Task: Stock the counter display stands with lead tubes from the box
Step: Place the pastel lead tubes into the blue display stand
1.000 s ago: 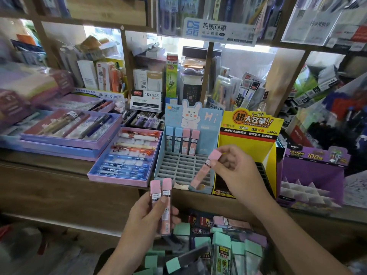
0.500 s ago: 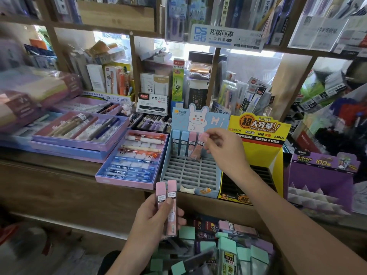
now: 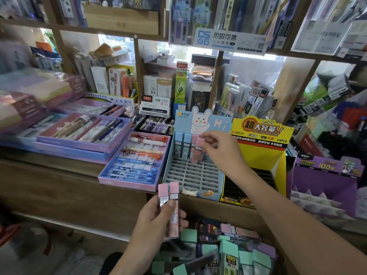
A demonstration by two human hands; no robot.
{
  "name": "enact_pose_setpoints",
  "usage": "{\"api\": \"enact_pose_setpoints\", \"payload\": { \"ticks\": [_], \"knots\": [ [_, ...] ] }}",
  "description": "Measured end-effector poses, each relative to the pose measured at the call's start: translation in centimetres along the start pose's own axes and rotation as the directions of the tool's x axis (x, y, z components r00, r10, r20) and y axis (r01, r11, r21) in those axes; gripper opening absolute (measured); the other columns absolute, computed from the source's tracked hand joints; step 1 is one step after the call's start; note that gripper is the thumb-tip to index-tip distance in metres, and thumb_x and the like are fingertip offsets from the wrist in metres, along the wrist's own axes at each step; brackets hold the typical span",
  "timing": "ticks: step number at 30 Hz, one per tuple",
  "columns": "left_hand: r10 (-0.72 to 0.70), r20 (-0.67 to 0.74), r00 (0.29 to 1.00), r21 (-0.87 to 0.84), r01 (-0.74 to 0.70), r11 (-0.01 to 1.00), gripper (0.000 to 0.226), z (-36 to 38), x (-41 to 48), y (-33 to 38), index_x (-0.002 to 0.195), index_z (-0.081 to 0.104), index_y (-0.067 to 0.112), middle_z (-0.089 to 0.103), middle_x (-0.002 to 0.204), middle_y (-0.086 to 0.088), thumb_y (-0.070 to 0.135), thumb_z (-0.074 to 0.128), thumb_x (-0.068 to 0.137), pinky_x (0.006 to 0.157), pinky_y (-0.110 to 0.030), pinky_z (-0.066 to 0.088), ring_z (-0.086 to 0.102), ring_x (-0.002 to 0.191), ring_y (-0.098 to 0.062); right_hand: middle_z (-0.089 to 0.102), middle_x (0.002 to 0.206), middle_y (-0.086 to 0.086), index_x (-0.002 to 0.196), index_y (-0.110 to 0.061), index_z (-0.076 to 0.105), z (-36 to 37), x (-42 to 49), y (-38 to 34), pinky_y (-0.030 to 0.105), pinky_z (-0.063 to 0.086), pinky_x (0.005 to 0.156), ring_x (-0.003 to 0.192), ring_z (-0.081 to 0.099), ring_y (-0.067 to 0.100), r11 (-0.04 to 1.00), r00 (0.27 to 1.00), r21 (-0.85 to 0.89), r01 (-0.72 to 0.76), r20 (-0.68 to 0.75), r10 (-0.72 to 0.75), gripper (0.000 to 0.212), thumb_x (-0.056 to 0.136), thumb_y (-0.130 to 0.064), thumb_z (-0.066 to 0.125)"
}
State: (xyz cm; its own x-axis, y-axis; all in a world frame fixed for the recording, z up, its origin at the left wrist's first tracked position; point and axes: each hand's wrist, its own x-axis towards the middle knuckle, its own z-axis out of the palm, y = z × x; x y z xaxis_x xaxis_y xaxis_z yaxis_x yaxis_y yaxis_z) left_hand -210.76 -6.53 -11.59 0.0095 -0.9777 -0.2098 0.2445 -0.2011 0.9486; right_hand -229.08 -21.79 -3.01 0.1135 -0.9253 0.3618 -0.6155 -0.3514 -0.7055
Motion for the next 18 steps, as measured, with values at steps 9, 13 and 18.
{"api": "enact_pose_setpoints", "payload": {
  "ticks": [9,13,18],
  "knots": [
    [0.012,0.006,1.0,0.037,-0.012,0.999,0.019,-0.04,-0.12,0.01,0.108,0.064,0.013,0.076,0.091,-0.02,0.029,0.055,0.105,0.053,-0.025,0.053,0.075,0.073,-0.028,0.073,0.098,0.005,0.108,-0.018,0.065,0.88,-0.57,-0.63,0.048,0.061,0.082,0.089,0.073,0.025,0.994,0.999,-0.1,0.04,0.029,-0.037,0.009,0.101,-0.012,0.062],
    [0.015,0.013,1.0,0.047,-0.016,0.999,0.019,0.0,-0.16,0.08,0.11,0.063,0.011,0.077,0.09,-0.018,0.028,0.054,0.105,0.052,-0.024,0.053,0.076,0.073,-0.027,0.075,0.109,0.011,0.12,-0.011,0.072,0.87,-0.66,-0.76,0.046,0.061,0.09,0.096,0.075,0.025,0.997,0.999,-0.069,0.021,0.03,-0.019,0.023,0.101,-0.005,0.06],
    [0.024,0.009,1.0,0.064,-0.025,0.998,0.016,0.06,-0.24,0.09,0.105,0.068,0.02,0.077,0.091,-0.016,0.03,0.056,0.104,0.056,-0.026,0.055,0.077,0.077,-0.029,0.075,0.107,0.007,0.128,-0.013,0.07,0.58,-0.81,-0.95,0.038,0.06,0.09,0.093,0.074,0.02,0.997,0.999,-0.081,0.022,0.046,-0.018,0.03,0.1,-0.005,0.062]
  ]
}}
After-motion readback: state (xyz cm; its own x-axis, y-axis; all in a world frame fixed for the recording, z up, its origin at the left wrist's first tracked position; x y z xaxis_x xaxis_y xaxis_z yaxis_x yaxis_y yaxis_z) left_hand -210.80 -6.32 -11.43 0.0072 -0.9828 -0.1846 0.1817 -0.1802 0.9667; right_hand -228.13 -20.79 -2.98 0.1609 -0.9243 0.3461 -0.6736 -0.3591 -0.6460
